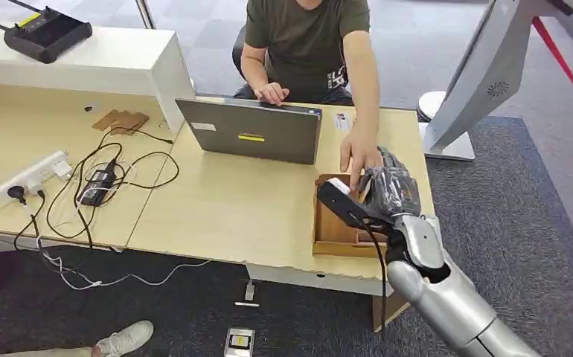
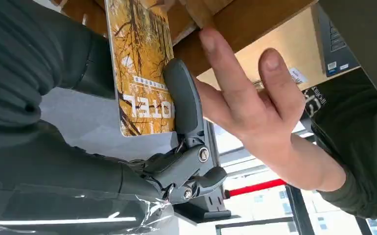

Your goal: Pass the card to the sensor for recognition and then transmit it.

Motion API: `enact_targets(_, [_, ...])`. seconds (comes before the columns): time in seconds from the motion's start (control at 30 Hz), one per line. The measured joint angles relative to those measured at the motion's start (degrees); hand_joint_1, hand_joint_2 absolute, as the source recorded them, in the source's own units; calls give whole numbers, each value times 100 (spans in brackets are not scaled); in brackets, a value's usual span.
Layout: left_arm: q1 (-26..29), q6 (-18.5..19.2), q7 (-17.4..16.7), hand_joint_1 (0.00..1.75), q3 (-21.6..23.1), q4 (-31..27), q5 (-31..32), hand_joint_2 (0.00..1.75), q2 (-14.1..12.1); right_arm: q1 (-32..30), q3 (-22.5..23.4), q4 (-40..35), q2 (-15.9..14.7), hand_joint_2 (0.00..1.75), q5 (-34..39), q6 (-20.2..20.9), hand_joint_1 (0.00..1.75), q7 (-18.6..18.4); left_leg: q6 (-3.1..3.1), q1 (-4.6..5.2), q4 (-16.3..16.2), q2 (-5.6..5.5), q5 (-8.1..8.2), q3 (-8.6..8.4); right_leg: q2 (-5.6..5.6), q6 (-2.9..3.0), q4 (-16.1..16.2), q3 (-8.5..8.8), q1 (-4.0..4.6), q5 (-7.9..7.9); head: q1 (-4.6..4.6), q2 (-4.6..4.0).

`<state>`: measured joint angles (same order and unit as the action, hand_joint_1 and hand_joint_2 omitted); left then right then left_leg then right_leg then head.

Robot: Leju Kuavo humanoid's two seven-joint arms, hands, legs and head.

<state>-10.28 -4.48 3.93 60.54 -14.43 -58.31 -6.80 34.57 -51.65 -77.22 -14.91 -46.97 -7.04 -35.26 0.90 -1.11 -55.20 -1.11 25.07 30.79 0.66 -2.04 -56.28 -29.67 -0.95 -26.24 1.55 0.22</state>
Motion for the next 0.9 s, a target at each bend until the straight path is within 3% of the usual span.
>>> enact_targets(0.33, [0, 31, -15, 0, 0, 4, -17, 175, -26, 58, 11, 144, 44, 175, -234, -7, 175, 61, 0, 0, 0, 0, 0, 0, 0, 0, 0, 0, 0, 0, 0, 0])
enact_targets(0.37, [0, 31, -15, 0, 0, 4, -17, 175, -26, 59, 11, 149, 48, 175, -243, -7, 66, 59, 0, 0, 0, 0, 0, 0, 0, 0, 0, 0, 0, 0, 0, 0])
enact_targets(0.4, [0, 31, -15, 0, 0, 4, -17, 175, -26, 63, 11, 155, 48, 175, -256, -7, 0, 57, 0, 0, 0, 0, 0, 0, 0, 0, 0, 0, 0, 0, 0, 0])
enact_targets(0.6, [1, 28, -11, 0, 0, 9, -26, 175, -26, 59, 24, 205, 74, 175, -352, -111, 0, -48, 0, 0, 0, 0, 0, -1, 1, 0, 0, -1, 0, 0, 0, 0])
enact_targets(0.73, [13, 22, 4, 0, 0, 9, -35, 175, -26, -14, 125, 212, 79, 175, -422, -477, 0, -188, 0, 0, 0, 0, 0, -1, 0, 0, 1, 0, 0, 0, 0, 0])
enact_targets(0.83, [26, 9, 11, 0, 0, 11, -68, 175, -26, -161, 320, 225, 79, 175, 23, -1429, 0, -50, 0, 0, -1, 0, 0, 0, 0, 0, 1, 0, 0, 0, 0, 0])
enact_targets(0.9, [48, 0, 31, 0, 0, 13, -94, 175, -26, -311, 536, 227, 79, 175, 550, -2271, 0, 342, 0, 0, -1, -1, 0, -1, 0, 0, 2, 0, -1, 0, 0, 0])
